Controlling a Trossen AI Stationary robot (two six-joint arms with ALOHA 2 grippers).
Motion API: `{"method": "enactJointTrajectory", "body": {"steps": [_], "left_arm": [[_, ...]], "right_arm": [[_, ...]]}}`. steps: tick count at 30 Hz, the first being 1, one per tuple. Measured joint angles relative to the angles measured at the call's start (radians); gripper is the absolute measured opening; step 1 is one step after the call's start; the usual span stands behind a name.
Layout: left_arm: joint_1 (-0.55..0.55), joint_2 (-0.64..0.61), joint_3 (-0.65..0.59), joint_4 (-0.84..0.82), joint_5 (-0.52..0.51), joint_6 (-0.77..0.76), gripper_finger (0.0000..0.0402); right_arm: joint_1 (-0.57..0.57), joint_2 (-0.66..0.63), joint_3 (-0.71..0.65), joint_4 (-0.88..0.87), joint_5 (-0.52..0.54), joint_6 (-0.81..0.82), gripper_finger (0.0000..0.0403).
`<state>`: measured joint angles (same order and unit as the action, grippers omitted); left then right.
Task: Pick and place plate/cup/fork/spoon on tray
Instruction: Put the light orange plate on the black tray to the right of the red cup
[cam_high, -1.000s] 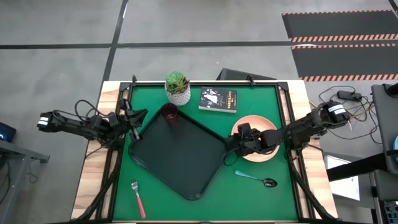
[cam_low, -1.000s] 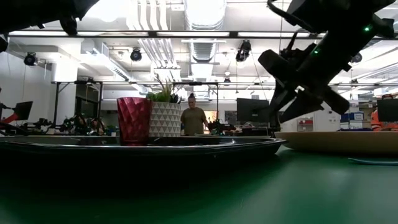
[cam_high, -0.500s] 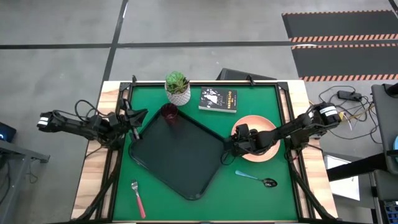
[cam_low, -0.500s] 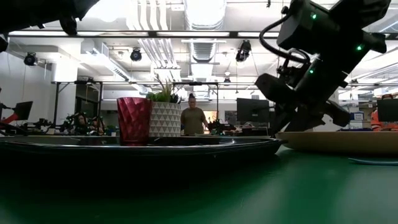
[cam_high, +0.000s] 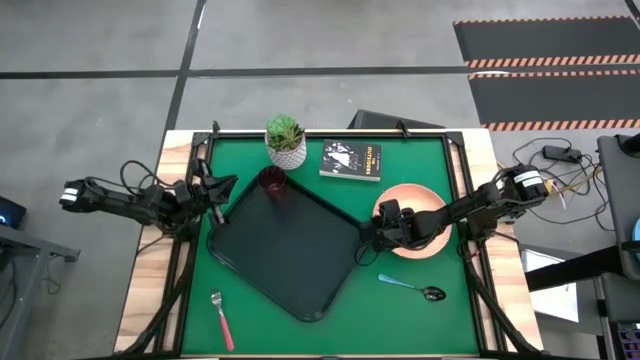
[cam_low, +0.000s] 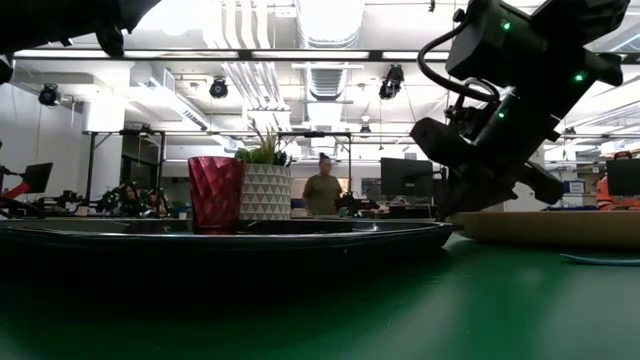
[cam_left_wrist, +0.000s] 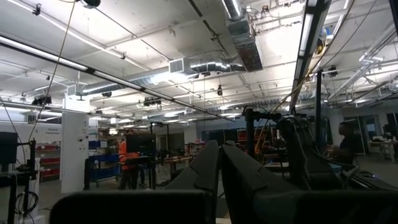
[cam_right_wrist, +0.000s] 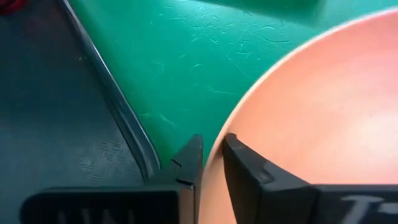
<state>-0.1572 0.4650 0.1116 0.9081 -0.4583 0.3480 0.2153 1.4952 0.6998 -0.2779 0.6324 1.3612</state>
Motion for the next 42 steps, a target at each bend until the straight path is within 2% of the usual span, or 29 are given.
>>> {"method": "enactJointTrajectory", "body": {"steps": [6,17,28,36,42], "left_arm": [[0.0,0.0,0.0,0.0,0.0,0.0,0.0],[0.0,0.0,0.0,0.0,0.0,0.0,0.0],[0.0,0.002,0.0,-0.002,0.0,0.0,0.0],[0.0,0.002,0.0,-0.001,0.0,0.0,0.0],[0.0,0.002,0.0,-0.001,0.0,0.0,0.0]], "right_arm": [[0.0,0.0,0.0,-0.001,0.001,-0.002,0.0015],[0.002,-0.003,0.018,-0.01,0.016,-0.072,0.0009],[0.045,-0.003,0.22,-0.239,0.048,-0.264,0.0008],[0.1,0.003,0.339,-0.24,0.102,-0.449,0.0008],[0.128,0.075,0.428,-0.237,0.1,-0.618,0.0008]]}}
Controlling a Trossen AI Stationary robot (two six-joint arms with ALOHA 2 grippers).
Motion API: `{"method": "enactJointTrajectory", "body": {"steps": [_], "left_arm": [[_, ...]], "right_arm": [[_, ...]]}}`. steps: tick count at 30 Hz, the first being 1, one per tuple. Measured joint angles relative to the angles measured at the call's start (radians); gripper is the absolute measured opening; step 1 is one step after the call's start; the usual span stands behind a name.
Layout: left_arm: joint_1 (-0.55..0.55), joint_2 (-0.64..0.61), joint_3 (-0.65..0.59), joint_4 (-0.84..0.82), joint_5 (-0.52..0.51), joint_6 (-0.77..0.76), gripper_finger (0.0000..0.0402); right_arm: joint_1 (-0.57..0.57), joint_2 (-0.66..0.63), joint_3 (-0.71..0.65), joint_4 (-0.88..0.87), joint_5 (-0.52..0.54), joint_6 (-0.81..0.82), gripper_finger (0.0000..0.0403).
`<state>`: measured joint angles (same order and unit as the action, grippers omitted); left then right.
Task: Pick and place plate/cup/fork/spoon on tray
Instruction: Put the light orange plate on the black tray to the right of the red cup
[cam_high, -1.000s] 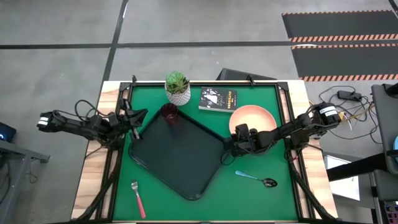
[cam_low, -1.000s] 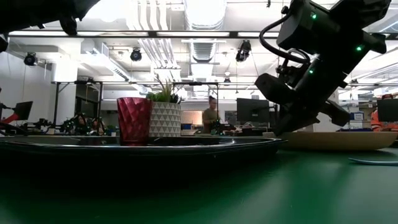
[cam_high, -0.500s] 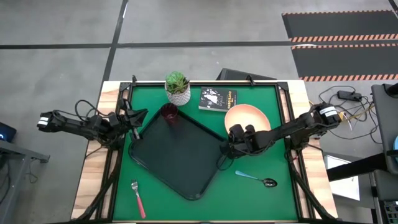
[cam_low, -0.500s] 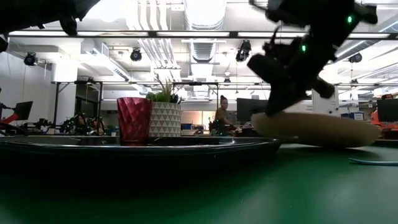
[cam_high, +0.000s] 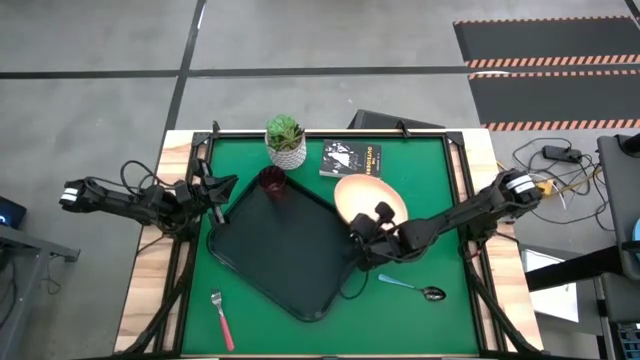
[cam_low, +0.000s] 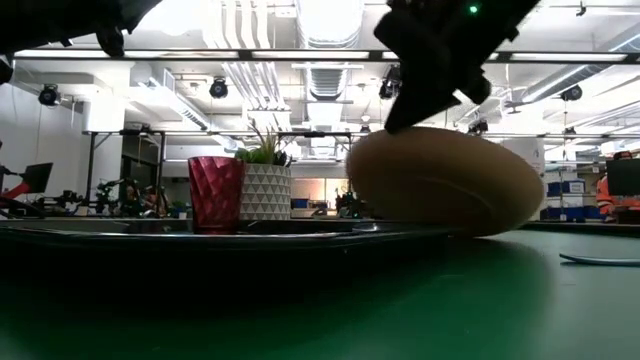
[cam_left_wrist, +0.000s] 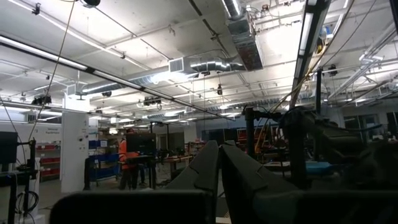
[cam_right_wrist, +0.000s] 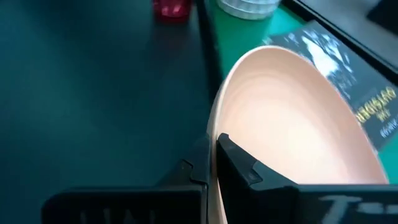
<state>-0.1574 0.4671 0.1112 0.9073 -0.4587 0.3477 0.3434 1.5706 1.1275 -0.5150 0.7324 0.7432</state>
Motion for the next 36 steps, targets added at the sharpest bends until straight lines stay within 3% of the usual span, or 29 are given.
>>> {"method": "enactJointTrajectory", "body": {"steps": [8,19,27,32,36], "left_arm": [[0.0,0.0,0.0,0.0,0.0,0.0,0.0],[0.0,-0.001,0.0,0.001,0.0,0.0,0.0],[0.0,-0.001,0.001,0.002,0.0,0.0,0.0],[0.0,-0.001,0.001,0.002,0.0,0.0,0.0],[0.0,-0.001,0.001,0.002,0.0,0.0,0.0]], "right_arm": [[0.006,0.155,0.148,0.01,-0.063,-0.161,0.0008],[0.003,0.283,0.315,0.015,-0.107,-0.246,0.0008],[0.003,0.294,0.333,0.032,-0.148,-0.247,0.0008],[0.003,0.294,0.331,0.077,-0.265,-0.247,0.0008],[0.004,0.294,0.33,0.092,-0.3,-0.248,0.0008]]}}
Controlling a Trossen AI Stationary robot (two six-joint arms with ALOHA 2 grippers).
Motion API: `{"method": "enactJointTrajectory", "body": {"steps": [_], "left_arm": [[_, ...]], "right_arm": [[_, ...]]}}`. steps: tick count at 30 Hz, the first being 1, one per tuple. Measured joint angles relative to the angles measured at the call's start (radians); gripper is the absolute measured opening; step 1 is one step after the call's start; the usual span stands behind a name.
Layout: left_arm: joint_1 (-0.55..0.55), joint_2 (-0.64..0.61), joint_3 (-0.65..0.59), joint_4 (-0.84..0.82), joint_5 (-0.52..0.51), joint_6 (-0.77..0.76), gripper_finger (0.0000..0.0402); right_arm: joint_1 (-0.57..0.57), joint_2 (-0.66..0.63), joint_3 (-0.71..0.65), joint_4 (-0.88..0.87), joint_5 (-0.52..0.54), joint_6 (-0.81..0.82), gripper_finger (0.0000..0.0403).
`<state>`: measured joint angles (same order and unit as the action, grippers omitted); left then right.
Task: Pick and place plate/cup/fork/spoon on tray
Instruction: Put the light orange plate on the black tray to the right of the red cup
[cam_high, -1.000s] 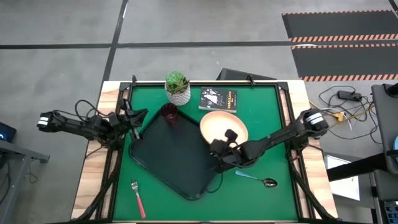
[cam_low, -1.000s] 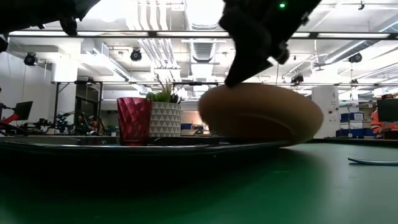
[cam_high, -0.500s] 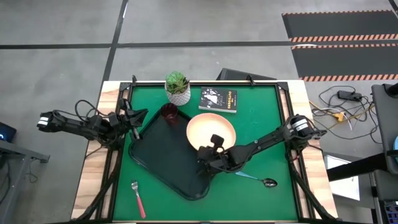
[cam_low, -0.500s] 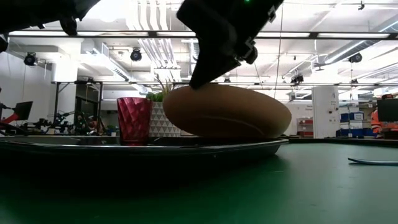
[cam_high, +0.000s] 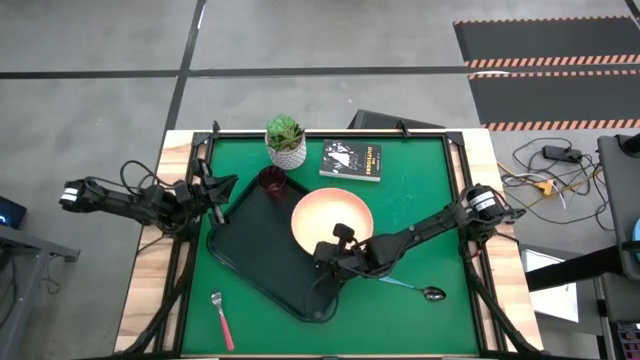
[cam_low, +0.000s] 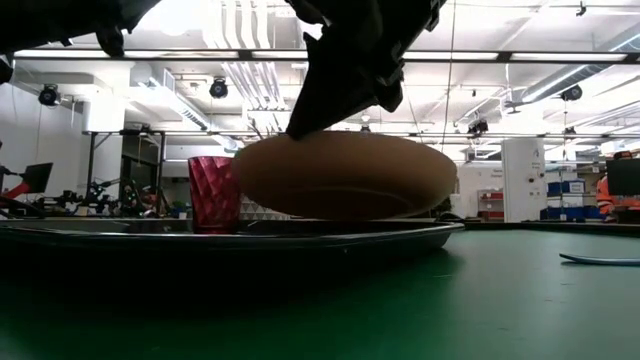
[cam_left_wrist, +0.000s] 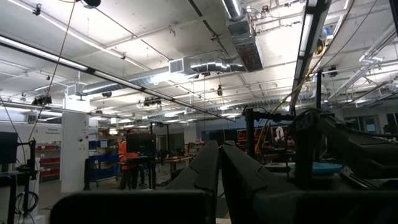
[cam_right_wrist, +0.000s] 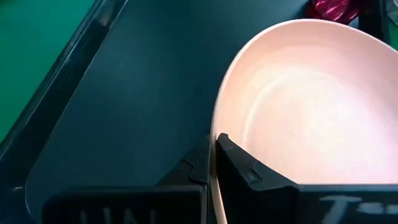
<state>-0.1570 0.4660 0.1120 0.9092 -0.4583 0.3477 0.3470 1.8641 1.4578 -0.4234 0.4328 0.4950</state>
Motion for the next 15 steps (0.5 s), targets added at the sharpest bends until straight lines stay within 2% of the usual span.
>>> {"method": "enactJointTrajectory", "body": {"steps": [9,15], "left_arm": [[0.0,0.0,0.001,0.002,0.0,0.0,0.0],[0.0,0.001,0.002,0.003,0.0,0.0,0.0]], "right_arm": [[-0.004,0.022,-0.008,0.083,-0.054,-0.015,0.0008],[-0.03,0.086,-0.008,0.177,-0.164,-0.045,0.0008]]}}
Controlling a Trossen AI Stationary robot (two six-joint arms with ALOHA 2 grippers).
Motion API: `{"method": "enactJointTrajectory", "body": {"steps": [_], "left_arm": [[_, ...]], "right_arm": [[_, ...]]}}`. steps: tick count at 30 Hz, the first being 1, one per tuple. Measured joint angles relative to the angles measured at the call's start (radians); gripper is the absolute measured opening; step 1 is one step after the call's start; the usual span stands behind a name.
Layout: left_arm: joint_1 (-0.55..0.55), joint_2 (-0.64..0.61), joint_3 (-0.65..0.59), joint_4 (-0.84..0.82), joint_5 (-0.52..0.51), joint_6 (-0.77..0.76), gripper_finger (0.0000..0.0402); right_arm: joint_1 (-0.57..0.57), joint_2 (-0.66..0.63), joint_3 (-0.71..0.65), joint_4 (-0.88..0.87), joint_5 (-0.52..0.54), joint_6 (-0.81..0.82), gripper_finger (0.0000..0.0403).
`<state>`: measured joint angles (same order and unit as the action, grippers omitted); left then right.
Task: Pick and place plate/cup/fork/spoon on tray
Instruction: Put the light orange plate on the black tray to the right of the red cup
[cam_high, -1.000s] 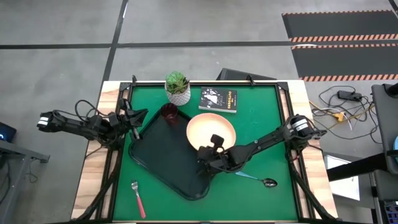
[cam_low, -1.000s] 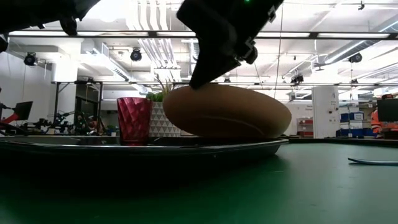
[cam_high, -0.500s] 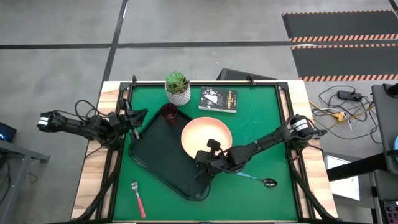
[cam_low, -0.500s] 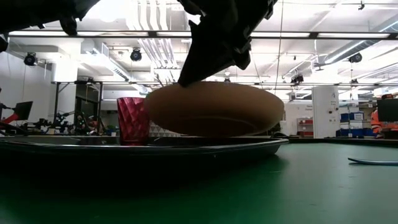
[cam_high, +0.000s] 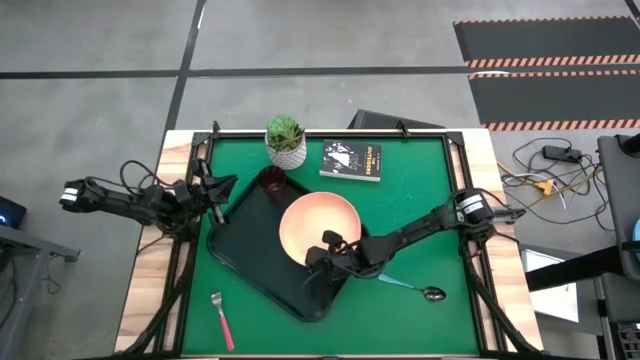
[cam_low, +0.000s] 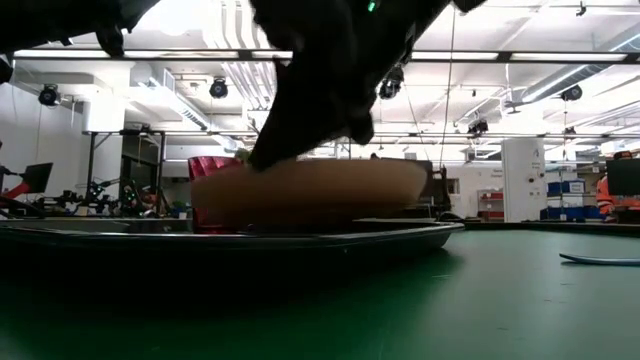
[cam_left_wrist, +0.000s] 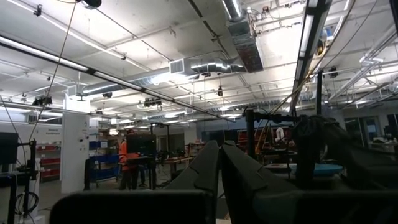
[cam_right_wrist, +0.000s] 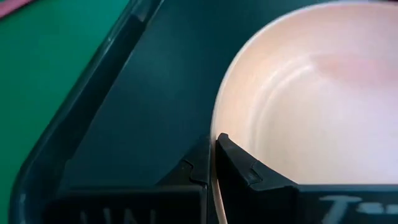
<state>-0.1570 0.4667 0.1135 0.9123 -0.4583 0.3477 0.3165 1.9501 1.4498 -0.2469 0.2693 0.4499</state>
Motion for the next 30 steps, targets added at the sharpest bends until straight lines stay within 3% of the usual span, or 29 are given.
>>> {"method": "enactJointTrajectory", "body": {"steps": [14,25,30], "left_arm": [[0.0,-0.001,0.0,-0.001,0.0,0.0,0.0],[0.0,-0.001,0.0,-0.002,0.0,0.0,0.0],[0.0,-0.001,0.0,-0.002,0.0,0.0,0.0]], "right_arm": [[-0.056,0.075,-0.001,0.131,-0.203,0.002,0.0008],[-0.059,0.081,-0.001,0.144,-0.217,0.005,0.0011],[-0.06,0.081,-0.001,0.114,-0.218,0.013,0.0044]]}}
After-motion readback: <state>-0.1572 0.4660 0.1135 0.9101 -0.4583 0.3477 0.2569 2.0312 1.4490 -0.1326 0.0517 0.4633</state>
